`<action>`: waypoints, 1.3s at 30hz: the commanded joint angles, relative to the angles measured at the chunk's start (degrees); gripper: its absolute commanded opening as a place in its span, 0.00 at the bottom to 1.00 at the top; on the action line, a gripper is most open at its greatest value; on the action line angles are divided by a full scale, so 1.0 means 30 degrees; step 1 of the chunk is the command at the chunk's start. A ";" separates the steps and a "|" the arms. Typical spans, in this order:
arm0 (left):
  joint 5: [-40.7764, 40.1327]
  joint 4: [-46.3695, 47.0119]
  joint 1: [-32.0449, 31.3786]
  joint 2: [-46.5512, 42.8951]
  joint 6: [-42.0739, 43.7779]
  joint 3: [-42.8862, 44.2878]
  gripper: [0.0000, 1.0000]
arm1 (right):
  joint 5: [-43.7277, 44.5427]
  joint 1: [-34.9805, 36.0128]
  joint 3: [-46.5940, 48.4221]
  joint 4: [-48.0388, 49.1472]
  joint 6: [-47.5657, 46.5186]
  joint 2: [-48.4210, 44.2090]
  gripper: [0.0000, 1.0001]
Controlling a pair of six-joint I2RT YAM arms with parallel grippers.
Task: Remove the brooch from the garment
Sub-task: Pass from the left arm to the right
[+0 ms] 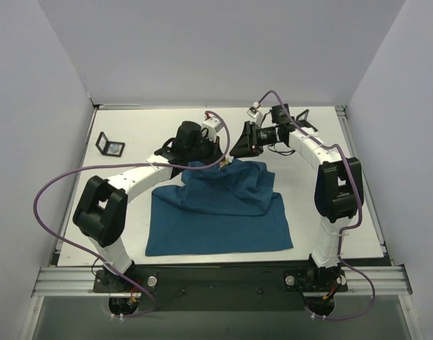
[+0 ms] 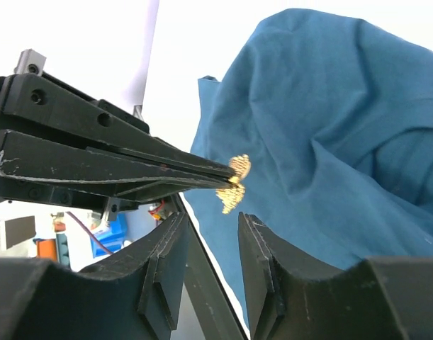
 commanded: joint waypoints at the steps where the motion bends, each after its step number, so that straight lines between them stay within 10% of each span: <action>1: -0.0257 0.1275 0.0252 -0.1088 -0.0858 0.0086 0.00 | -0.1061 0.0395 0.0488 0.1199 0.1230 0.0207 0.34; 39: -0.0082 0.1598 0.0486 -0.1294 -0.1327 0.0056 0.00 | -0.0857 0.1011 0.0340 0.1787 0.1670 0.1057 0.27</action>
